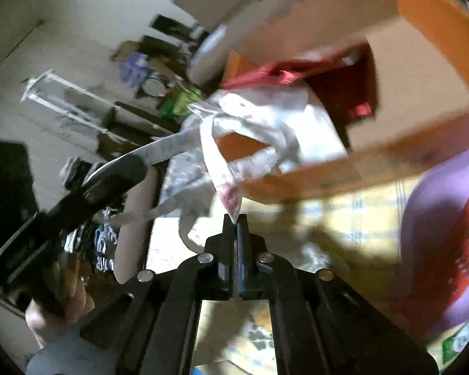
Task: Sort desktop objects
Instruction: 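Lower the red bag into the orange box and open the right gripper, then grasp the white plastic bag on the table with the right gripper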
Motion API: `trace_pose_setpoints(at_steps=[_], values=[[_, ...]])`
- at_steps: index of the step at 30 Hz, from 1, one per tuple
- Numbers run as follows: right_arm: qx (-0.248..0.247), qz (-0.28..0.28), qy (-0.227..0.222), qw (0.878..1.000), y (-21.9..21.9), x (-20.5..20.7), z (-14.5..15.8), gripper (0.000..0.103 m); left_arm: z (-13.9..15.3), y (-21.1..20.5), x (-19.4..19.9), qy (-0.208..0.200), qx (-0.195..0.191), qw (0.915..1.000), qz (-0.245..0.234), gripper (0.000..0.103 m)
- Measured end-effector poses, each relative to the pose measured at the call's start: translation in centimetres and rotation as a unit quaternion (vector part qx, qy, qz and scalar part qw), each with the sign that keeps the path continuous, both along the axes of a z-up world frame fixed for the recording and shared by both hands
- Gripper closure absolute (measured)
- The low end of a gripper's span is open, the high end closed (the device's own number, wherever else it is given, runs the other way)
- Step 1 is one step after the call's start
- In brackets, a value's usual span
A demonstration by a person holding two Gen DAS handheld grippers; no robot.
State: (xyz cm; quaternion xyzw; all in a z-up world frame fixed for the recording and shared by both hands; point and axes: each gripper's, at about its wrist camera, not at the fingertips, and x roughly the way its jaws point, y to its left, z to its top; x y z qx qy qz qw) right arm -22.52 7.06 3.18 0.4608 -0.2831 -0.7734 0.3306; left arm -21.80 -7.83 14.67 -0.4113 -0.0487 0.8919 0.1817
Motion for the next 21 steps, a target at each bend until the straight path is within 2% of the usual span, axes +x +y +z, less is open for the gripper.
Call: trace_pose_setpoints(at_steps=[3,7,12,13,14,15,16,17,18,21], values=[[-0.032,0.003,0.029,0.999,0.9,0.4,5.4,0.101,5.1,0.3,0.9,0.029,0.003,0.9996,-0.001,0.093],[-0.01,0.014,0.084,0.996,1.1,1.2,14.3,0.101,11.5,0.4,1.8,0.059,0.009,0.9982,0.004,0.093],[0.008,0.033,0.154,0.988,1.1,3.7,25.2,0.099,20.5,-0.4,4.8,0.121,0.029,0.9922,0.015,0.093],[0.024,0.02,0.166,0.986,1.4,4.2,26.4,0.097,22.0,-0.8,5.6,0.132,0.037,0.9903,0.019,0.093],[0.053,0.003,0.187,0.981,1.6,4.9,27.8,0.087,23.3,-1.4,6.5,0.143,0.044,0.9885,0.023,0.093],[0.076,-0.003,0.199,0.977,1.7,5.3,28.7,0.067,24.2,-1.9,7.2,0.15,0.047,0.9871,0.028,0.093],[0.095,-0.007,0.202,0.975,1.7,5.4,29.1,0.055,25.0,-2.4,7.8,0.157,0.05,0.986,0.03,0.093],[0.12,-0.012,0.199,0.973,1.6,5.3,28.9,0.039,25.6,-3.0,8.4,0.163,0.051,0.9849,0.031,0.093],[0.141,-0.016,0.193,0.971,1.5,5.0,28.5,0.038,26.0,-3.5,8.9,0.168,0.054,0.9838,0.031,0.093],[0.213,-0.025,0.151,0.965,1.1,2.0,24.5,0.038,26.3,-4.5,10.2,0.18,0.065,0.9814,0.021,0.093]])
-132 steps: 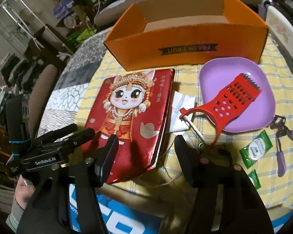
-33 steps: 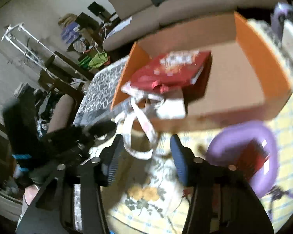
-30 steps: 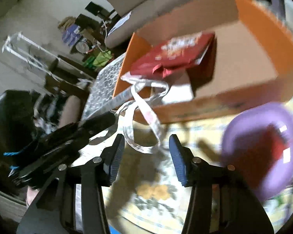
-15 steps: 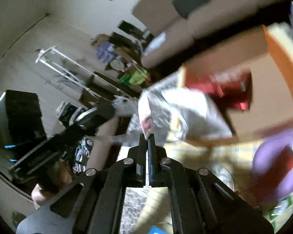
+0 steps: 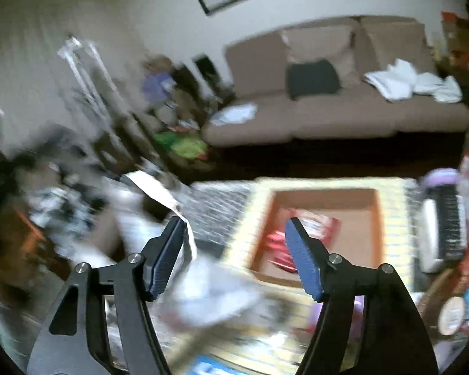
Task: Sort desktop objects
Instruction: 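Grasp the white plastic bag on the table with the right gripper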
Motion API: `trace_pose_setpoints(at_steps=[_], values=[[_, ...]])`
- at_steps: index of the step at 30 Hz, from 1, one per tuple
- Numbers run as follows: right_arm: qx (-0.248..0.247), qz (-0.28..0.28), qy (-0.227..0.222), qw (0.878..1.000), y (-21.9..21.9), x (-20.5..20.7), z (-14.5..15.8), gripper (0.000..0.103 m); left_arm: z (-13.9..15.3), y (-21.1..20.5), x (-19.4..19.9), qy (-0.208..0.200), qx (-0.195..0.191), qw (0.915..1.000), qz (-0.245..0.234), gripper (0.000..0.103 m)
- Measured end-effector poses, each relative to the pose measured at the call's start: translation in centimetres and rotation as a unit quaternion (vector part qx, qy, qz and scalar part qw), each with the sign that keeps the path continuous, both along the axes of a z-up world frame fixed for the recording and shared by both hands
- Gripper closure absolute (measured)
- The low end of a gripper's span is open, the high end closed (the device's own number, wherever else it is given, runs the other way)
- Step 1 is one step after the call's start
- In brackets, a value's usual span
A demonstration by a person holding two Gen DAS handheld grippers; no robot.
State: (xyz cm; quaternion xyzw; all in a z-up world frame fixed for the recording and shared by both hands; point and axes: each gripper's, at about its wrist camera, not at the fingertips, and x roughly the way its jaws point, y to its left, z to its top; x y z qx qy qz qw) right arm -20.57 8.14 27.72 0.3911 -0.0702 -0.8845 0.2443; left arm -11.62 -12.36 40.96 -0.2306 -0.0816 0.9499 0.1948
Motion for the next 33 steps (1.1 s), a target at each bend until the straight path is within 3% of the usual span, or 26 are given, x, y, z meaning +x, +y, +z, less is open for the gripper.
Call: trace_pose_setpoints(at_steps=[5,8,11,12,14,15,16,17,19,22,23,28,33], values=[[-0.025,-0.047,-0.153,0.987,2.0,-8.9,-11.9,0.043,-2.5,-1.4,0.5,0.0,0.021,0.9993,-0.031,0.092],[-0.039,-0.063,-0.198,0.977,2.4,-13.2,-18.0,0.043,-5.0,-2.2,-0.1,-0.012,0.046,0.9976,-0.052,0.092],[0.0,-0.081,-0.224,0.971,2.0,-17.1,-22.4,0.043,-7.3,-3.0,-0.4,-0.005,0.061,0.9963,-0.06,0.092],[-0.009,-0.087,-0.233,0.969,2.4,-18.2,-23.4,0.043,-7.8,-3.4,-0.4,-0.001,0.069,0.9957,-0.062,0.092],[-0.111,-0.071,-0.262,0.956,3.7,-19.5,-25.7,0.043,-8.5,-4.1,-0.8,0.01,0.073,0.9952,-0.063,0.092],[-0.147,-0.059,-0.264,0.951,4.2,-20.1,-26.3,0.045,-9.0,-4.1,-1.2,0.01,0.065,0.9957,-0.065,0.092],[-0.125,-0.067,-0.25,0.958,4.4,-20.2,-26.3,0.045,-9.8,-4.1,-1.9,0.006,0.053,0.9969,-0.058,0.092],[-0.061,-0.081,-0.23,0.968,4.2,-20.6,-26.0,0.043,-10.6,-4.2,-2.5,-0.002,0.052,0.997,-0.057,0.092],[-0.014,-0.092,-0.23,0.969,3.8,-21.4,-26.5,0.043,-13.6,-4.1,-4.5,-0.043,0.048,0.9962,-0.058,0.087],[-0.019,-0.106,-0.263,0.959,4.1,-22.9,-28.5,0.043,-18.5,-3.3,-6.5,-0.088,0.001,0.9955,-0.033,0.072],[-0.015,-0.107,-0.262,0.959,3.9,-23.3,-28.9,0.044,-20.8,-3.2,-7.2,-0.11,-0.007,0.9937,-0.023,0.072],[-0.021,-0.085,-0.269,0.959,1.5,-25.3,-30.0,0.055,-29.3,-4.6,-9.0,-0.186,0.008,0.9825,0.002,0.068],[-0.019,-0.069,-0.251,0.965,-0.9,-26.8,-29.5,0.052,-32.4,-4.9,-9.6,-0.199,-0.019,0.9797,0.013,0.061]])
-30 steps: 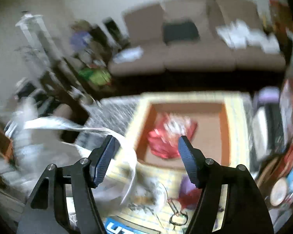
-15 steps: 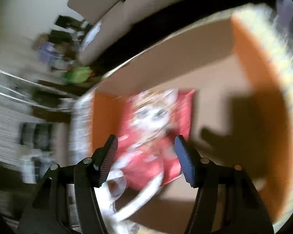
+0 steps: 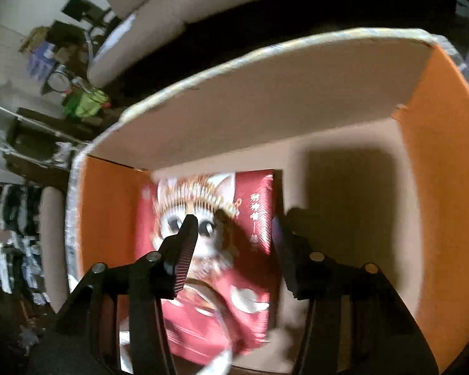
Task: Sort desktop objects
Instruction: 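Grasp the white plastic bag on the table with the right gripper, then lift the white plastic bag high with the right gripper, shaking it open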
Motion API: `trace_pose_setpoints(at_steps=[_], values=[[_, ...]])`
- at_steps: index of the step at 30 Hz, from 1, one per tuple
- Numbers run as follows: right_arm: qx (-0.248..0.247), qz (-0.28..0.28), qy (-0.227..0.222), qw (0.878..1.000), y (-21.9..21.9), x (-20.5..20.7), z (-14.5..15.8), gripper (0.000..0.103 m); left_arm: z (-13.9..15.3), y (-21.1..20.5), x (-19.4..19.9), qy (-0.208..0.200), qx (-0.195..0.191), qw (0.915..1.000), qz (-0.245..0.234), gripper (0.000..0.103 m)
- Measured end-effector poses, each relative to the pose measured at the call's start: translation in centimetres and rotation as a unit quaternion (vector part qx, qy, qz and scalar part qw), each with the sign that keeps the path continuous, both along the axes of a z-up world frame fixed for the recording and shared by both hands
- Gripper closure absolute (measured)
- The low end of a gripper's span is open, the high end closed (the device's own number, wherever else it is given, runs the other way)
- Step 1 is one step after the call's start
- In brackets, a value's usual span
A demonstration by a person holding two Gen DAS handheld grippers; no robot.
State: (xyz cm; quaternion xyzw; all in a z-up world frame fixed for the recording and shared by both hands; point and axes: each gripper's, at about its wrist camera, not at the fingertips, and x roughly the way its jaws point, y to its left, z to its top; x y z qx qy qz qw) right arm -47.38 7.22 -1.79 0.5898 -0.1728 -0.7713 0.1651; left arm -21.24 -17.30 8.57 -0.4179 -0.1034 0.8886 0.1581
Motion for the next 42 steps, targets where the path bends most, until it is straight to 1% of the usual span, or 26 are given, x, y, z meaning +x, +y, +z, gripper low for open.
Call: trace_pose_setpoints(at_steps=[2,3,4,5,6,8,9,10,11,13,14,15,17,20,22,23,25,27,29,31,34,37,39,42], values=[[0.027,0.012,0.009,1.0,-0.8,0.4,0.8,0.052,-0.3,0.6,-0.3,0.006,-0.017,0.9998,-0.011,0.052],[0.053,0.012,0.018,0.998,-0.9,1.0,1.7,0.052,-0.4,0.7,-0.5,0.008,-0.021,0.9996,-0.016,0.048],[0.071,0.015,0.032,0.997,-1.0,1.8,2.7,0.052,-0.7,0.8,-0.8,0.01,-0.025,0.9994,-0.02,0.047],[0.063,0.026,0.055,0.996,-1.1,3.1,4.2,0.052,-0.9,1.0,-1.0,0.011,-0.029,0.9992,-0.027,0.047],[0.044,0.038,0.07,0.996,-1.2,4.4,5.3,0.052,-1.0,1.1,-1.3,0.011,-0.032,0.9991,-0.028,0.046],[0.025,0.071,0.089,0.993,-1.2,7.8,7.4,0.052,-1.6,1.2,-1.5,0.016,-0.031,0.999,-0.029,0.042],[0.018,0.085,0.097,0.991,-1.2,9.3,8.0,0.052,-2.0,1.2,-1.6,0.017,-0.026,0.9989,-0.036,0.036],[0.014,0.1,0.102,0.99,-1.3,11.0,8.5,0.051,-2.4,1.1,-1.7,0.018,-0.028,0.9987,-0.039,0.033],[0.012,0.106,0.102,0.989,-1.0,12.8,8.9,0.051,-2.8,1.1,-1.8,0.018,-0.039,0.9985,-0.035,0.033],[-0.024,0.107,0.102,0.989,0.4,16.0,9.2,0.049,-2.6,1.2,-1.6,0.023,-0.052,0.9978,-0.033,0.034],[-0.05,0.111,0.105,0.987,1.5,17.6,9.5,0.049,-1.9,1.3,-1.1,0.036,-0.048,0.9976,-0.035,0.034],[-0.065,0.109,0.108,0.986,2.1,18.8,9.7,0.049,-1.4,1.5,-0.8,0.039,-0.042,0.9975,-0.041,0.034],[-0.106,0.103,0.105,0.983,3.1,21.2,9.3,0.049,-0.8,2.5,0.1,0.032,-0.02,0.9976,-0.057,0.033],[-0.155,0.091,0.065,0.981,3.4,22.4,6.7,0.049,-1.0,3.9,0.9,0.014,0.016,0.9975,-0.067,0.034],[-0.147,0.075,0.054,0.985,2.8,22.1,4.8,0.049,-1.3,4.8,1.2,0.007,0.015,0.9979,-0.062,0.035],[-0.156,0.071,0.048,0.984,2.4,21.9,3.9,0.049,-1.5,5.0,1.3,0.003,0.016,0.9981,-0.059,0.035],[-0.154,0.055,0.04,0.986,1.8,21.5,2.7,0.056,-1.7,4.9,1.4,-0.005,0.028,0.9983,-0.052,0.035],[-0.16,0.05,0.043,0.985,0.9,21.1,1.9,0.083,-1.7,4.7,1.6,-0.01,0.025,0.9987,-0.043,0.035],[-0.163,0.04,0.041,0.985,0.5,20.9,1.7,0.09,-1.4,4.5,2.1,-0.009,0.018,0.999,-0.04,0.035],[-0.179,0.037,0.043,0.982,0.3,21.2,2.2,0.092,-0.8,4.1,2.8,-0.003,0.012,0.9992,-0.037,0.035],[-0.183,0.053,0.072,0.979,0.3,22.4,5.5,0.092,0.1,3.1,4.0,0.007,0.009,0.9994,-0.033,0.035],[-0.194,0.065,0.099,0.974,0.4,23.1,10.1,0.092,1.5,2.0,5.9,0.021,0.024,0.9991,-0.027,0.034],[-0.186,0.076,0.125,0.971,0.2,23.9,13.9,0.092,2.6,1.7,7.2,0.034,0.034,0.9984,-0.028,0.033],[-0.175,0.096,0.161,0.967,0.2,25.8,20.0,0.092,4.7,1.8,9.5,0.058,0.051,0.9964,-0.034,0.028]])
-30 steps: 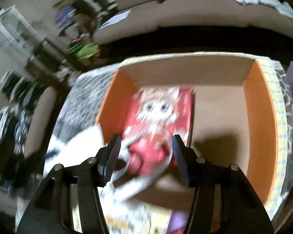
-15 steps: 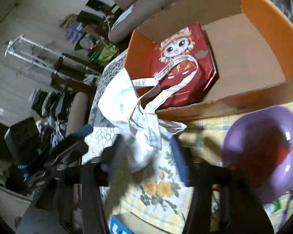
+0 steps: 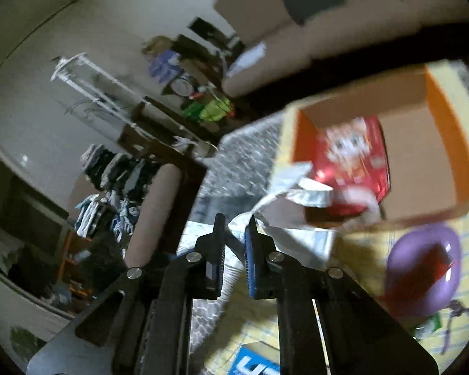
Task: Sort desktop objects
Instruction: 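Lift the white plastic bag high with the right gripper, shaking it open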
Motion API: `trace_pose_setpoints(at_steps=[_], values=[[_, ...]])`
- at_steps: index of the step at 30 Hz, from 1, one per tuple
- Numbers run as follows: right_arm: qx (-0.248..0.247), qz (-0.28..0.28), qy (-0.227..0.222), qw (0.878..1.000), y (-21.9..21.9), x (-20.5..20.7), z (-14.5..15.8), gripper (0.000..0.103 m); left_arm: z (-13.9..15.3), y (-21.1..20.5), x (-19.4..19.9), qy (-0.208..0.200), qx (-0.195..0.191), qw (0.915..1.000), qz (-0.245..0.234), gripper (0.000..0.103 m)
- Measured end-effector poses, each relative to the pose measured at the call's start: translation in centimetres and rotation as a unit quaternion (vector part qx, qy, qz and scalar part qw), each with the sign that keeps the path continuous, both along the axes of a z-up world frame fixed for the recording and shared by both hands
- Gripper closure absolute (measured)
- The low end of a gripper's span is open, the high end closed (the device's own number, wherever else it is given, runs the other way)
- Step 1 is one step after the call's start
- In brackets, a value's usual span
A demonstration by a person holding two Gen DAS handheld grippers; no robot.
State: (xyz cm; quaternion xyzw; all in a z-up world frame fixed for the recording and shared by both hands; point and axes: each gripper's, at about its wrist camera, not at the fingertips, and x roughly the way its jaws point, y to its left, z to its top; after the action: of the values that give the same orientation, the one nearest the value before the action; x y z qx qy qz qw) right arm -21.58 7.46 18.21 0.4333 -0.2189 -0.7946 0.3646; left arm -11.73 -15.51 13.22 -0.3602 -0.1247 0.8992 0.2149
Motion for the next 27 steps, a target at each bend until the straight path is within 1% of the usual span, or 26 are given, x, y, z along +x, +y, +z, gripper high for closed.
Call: trace_pose_setpoints(at_steps=[4,5,7,8,11,13,14,15,16,18,20,23,25,26,27], values=[[0.012,0.01,0.042,0.999,0.5,3.6,7.4,0.092,2.6,1.3,3.2,0.033,0.03,0.9989,-0.016,0.022],[0.019,0.012,0.056,0.998,0.7,5.0,9.7,0.092,3.0,1.5,3.9,0.039,0.039,0.9983,-0.02,0.022],[0.026,0.015,0.079,0.996,1.0,7.4,13.3,0.092,3.6,2.2,5.4,0.047,0.066,0.9962,-0.033,0.022],[0.026,0.018,0.092,0.995,1.2,9.0,15.3,0.092,4.0,2.8,6.4,0.053,0.085,0.9941,-0.042,0.022],[0.025,0.023,0.121,0.992,1.9,13.5,19.7,0.092,5.6,4.3,9.4,0.08,0.116,0.9879,-0.064,0.021],[0.027,0.025,0.134,0.99,2.2,16.4,21.7,0.092,6.6,5.2,11.9,0.101,0.145,0.9809,-0.082,0.02],[0.026,0.024,0.137,0.99,2.4,17.7,22.5,0.092,7.3,5.7,13.5,0.113,0.167,0.9746,-0.097,0.018],[0.026,0.026,0.14,0.989,2.5,18.8,22.9,0.092,8.0,6.2,15.2,0.128,0.18,0.9696,-0.106,0.012],[0.028,0.028,0.143,0.989,2.5,19.9,23.3,0.092,8.7,6.6,16.6,0.141,0.18,0.9676,-0.107,0.009],[0.037,0.024,0.147,0.988,2.6,22.0,23.8,0.092,10.2,7.7,19.3,0.166,0.17,0.966,-0.102,0.008],[0.04,0.025,0.145,0.988,2.7,23.5,24.1,0.092,11.6,8.8,20.9,0.174,0.151,0.9681,-0.099,0.008],[0.046,0.02,0.136,0.989,3.1,24.7,23.8,0.092,13.2,10.5,21.8,0.16,0.104,0.9774,-0.092,0.008],[0.048,0.013,0.132,0.99,3.5,25.2,23.5,0.092,13.7,11.2,22.1,0.149,0.095,0.9793,-0.098,0.009],[0.046,0.013,0.129,0.991,3.7,25.6,23.2,0.092,13.8,11.6,22.2,0.146,0.094,0.9794,-0.103,0.011],[0.048,0.013,0.128,0.991,3.8,25.8,23.1,0.092,13.7,11.9,22.1,0.139,0.094,0.98,-0.107,0.032]])
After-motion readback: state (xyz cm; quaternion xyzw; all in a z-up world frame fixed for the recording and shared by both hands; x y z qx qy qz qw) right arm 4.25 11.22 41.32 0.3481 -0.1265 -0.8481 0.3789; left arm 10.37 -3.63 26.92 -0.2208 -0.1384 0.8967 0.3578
